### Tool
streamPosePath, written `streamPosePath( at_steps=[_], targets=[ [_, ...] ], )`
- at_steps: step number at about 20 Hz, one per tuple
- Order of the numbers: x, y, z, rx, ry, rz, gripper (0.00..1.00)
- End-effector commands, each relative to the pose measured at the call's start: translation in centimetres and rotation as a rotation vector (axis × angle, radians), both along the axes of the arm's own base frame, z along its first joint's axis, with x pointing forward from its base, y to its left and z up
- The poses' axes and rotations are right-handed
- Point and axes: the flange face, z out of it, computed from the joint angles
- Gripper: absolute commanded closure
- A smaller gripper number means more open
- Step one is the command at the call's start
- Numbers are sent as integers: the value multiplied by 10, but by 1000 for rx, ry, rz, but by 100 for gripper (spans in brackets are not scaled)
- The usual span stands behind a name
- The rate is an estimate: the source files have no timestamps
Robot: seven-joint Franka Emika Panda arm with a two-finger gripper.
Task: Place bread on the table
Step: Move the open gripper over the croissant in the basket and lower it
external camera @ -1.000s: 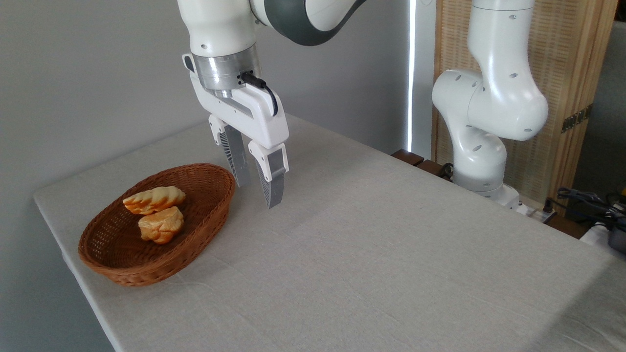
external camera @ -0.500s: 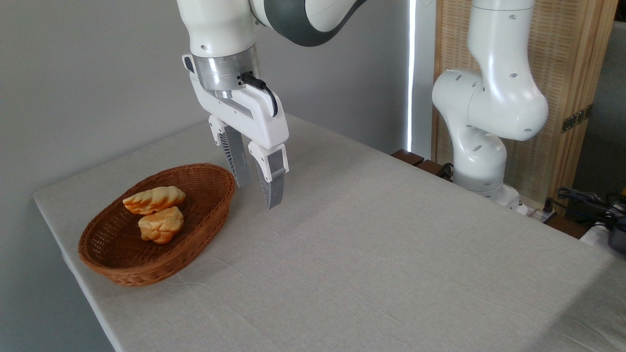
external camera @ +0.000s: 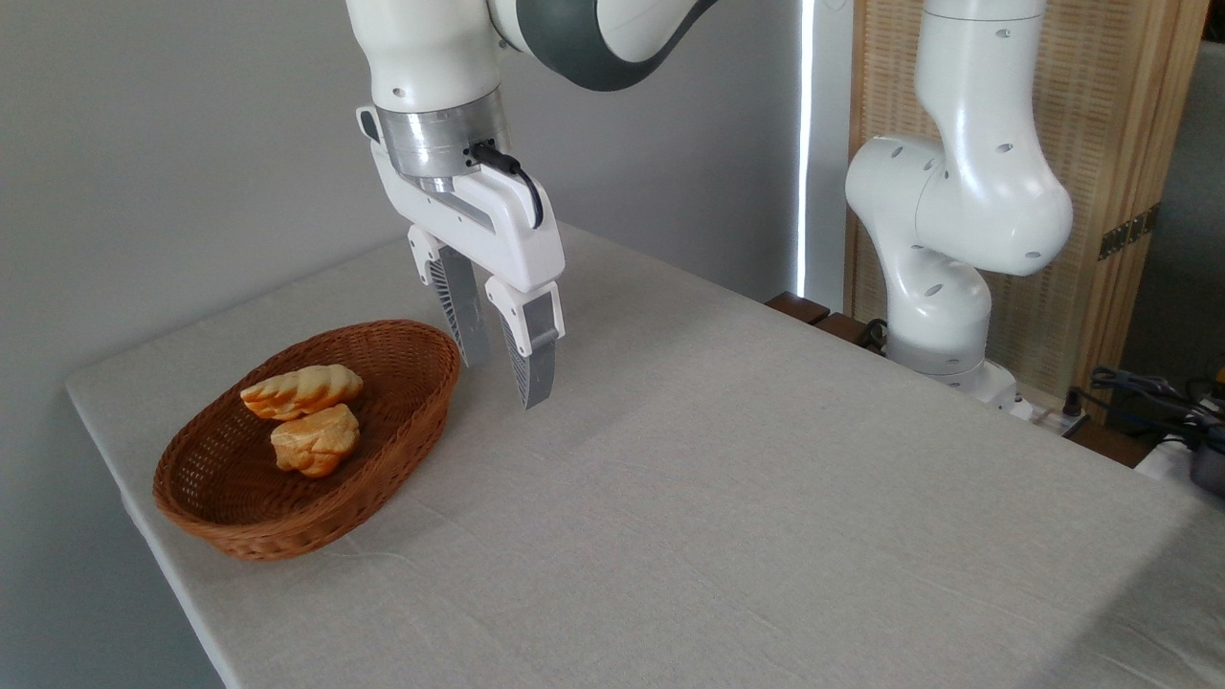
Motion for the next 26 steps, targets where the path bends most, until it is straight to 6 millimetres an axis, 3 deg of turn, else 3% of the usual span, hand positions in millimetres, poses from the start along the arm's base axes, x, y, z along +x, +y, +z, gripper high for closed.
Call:
streamPosePath(
  at_steps=[1, 5, 13, 17, 26],
  targets=[
    [6, -2, -1, -3, -21, -6, 0],
    [16, -13, -2, -23, -81, 88, 0],
    [30, -84, -1, -138, -179, 287, 0],
    [41, -127, -10, -166, -174, 321, 0],
    [57, -193, -15, -314, -182, 604, 0]
  ],
)
